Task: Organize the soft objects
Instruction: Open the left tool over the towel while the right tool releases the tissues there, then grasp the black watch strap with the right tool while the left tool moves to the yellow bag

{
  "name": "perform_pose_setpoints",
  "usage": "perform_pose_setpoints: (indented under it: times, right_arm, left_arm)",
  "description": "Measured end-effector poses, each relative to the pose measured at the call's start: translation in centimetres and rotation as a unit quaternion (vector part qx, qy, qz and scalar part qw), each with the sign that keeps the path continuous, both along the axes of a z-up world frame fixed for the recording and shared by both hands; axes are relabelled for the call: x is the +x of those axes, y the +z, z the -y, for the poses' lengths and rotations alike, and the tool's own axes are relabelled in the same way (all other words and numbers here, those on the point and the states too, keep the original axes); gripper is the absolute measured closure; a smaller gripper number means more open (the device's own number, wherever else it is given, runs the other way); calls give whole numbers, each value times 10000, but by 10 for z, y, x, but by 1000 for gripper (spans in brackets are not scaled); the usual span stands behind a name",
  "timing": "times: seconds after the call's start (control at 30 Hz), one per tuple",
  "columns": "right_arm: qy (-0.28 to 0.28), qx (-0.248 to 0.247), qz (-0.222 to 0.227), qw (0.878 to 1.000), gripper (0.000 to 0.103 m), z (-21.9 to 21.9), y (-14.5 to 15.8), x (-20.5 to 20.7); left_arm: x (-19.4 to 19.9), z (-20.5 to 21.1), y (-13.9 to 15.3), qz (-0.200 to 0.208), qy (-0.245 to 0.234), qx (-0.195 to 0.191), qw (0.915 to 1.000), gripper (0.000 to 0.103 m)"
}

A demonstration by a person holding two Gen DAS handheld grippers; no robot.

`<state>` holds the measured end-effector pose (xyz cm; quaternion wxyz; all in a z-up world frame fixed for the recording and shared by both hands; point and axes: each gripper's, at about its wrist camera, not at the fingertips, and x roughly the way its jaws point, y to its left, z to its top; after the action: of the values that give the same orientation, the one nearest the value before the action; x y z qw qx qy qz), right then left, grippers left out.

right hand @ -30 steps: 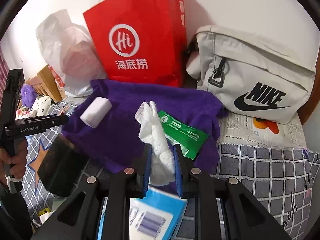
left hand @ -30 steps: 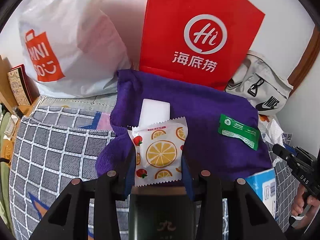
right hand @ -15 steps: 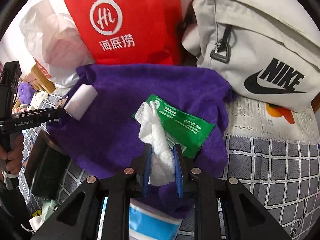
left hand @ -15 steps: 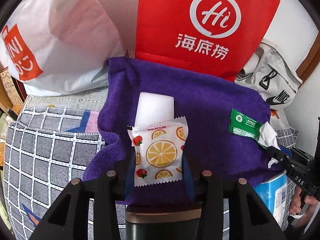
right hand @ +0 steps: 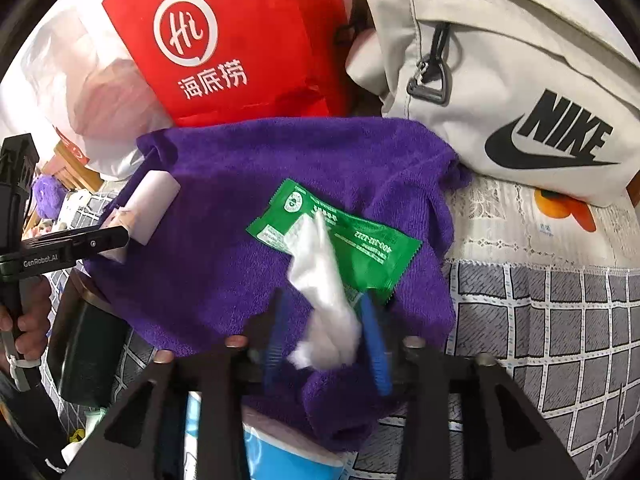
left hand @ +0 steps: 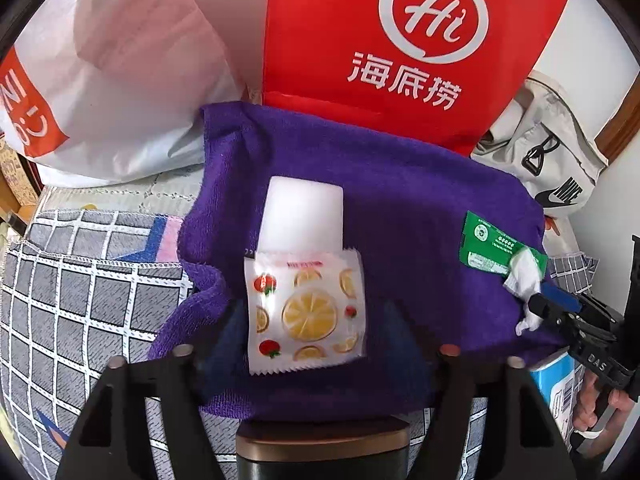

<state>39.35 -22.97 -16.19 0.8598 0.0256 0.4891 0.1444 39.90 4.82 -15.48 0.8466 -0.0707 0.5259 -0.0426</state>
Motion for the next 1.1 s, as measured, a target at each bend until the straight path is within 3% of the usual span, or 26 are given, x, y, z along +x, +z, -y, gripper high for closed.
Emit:
perform_pose_setpoints:
  times: [0.07,0.2,0.6,0.73,0.77,0.9,1.0,1.1]
  right_arm:
    - [17,37,98,9999,39,-1,5,-4]
    - [-18,-174,290,9994,38,-5,18,-15]
    - [-257,-70,816,9963,38,-6,57,-86]
    - [-176,95,742,9970,38,-9,63,-108]
    - [42,175,554,9983,38,-16,64,-123]
    - [196,94,618,9979,38,-29,67,-153]
    - [461,66,589,9972,40,-44,65,-183]
    - [695,-104,506,9962,51,-61,58,-212]
  left_arm:
    - [-3,1,4,43,17,97,9999,31]
    - [-11,-1,15,120,37,172,9998,31]
    - [-73,-10,58,651,167,377,9970,31]
    - [-105,-17,67,717,252,182,9969,31]
    - [-115,-19,69,717,255,149,9970,31]
    - [-146,-19,69,722,247,130,9970,31]
    - [-167,-23,65,706,319,115,9969,31]
    - [-186,-28,61,719,389,159,9965,31]
